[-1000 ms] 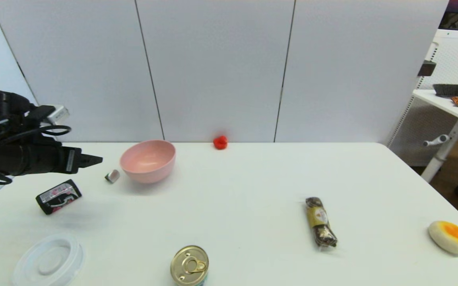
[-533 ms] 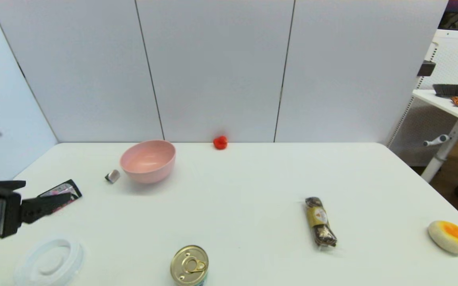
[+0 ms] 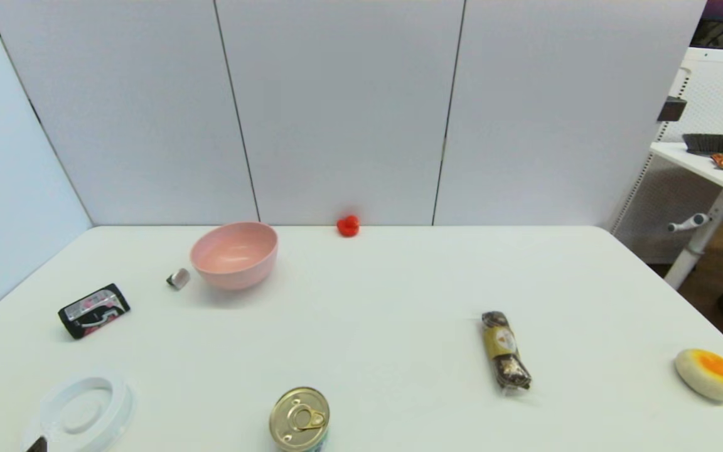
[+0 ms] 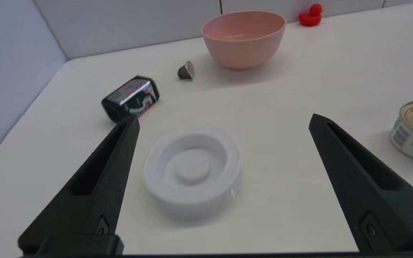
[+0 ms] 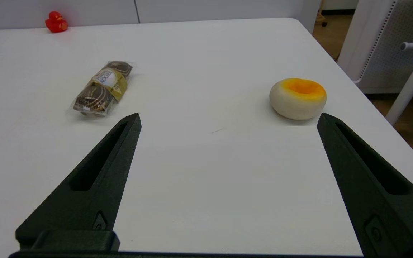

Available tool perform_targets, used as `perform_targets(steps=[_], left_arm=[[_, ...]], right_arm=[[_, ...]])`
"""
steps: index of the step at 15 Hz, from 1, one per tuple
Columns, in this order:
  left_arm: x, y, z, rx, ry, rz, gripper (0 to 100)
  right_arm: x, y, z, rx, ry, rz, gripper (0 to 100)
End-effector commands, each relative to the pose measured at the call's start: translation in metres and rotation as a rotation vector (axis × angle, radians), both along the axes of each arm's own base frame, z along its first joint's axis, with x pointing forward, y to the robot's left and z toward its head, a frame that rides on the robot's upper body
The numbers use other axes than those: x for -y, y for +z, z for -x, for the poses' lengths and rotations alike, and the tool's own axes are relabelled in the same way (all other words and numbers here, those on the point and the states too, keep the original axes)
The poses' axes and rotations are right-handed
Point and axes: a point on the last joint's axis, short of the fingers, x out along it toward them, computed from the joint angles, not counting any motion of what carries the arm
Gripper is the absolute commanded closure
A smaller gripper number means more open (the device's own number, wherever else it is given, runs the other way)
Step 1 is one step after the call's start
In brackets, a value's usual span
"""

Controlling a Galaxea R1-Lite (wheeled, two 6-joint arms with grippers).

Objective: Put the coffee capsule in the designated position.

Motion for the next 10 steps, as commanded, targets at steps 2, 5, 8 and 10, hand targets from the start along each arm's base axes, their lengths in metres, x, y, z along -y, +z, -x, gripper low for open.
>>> perform_targets(steps=[2,5,8,10], left_arm=[[-0.0013,-0.0326,0.0177,0.025,0.080,0.067,0],[-0.0015,-0.0324,0.0177,0.022,0.091,0.154,0],[-0.0021,-0.0323,0.0177,0.025,0.114,0.170,0],[-0.0021,-0.0323,0.0177,0.025,0.114,0.170,0]], right_arm=[[0.0000,0.0001,-0.0001,-0.001,-0.001,-0.001,0],[0.0000,0.0001,-0.0001,-0.001,-0.001,-0.001,0],[0.0000,0.0001,-0.0001,-0.001,0.001,0.001,0],[0.0000,0.0001,-0.0001,-0.001,0.001,-0.001,0]])
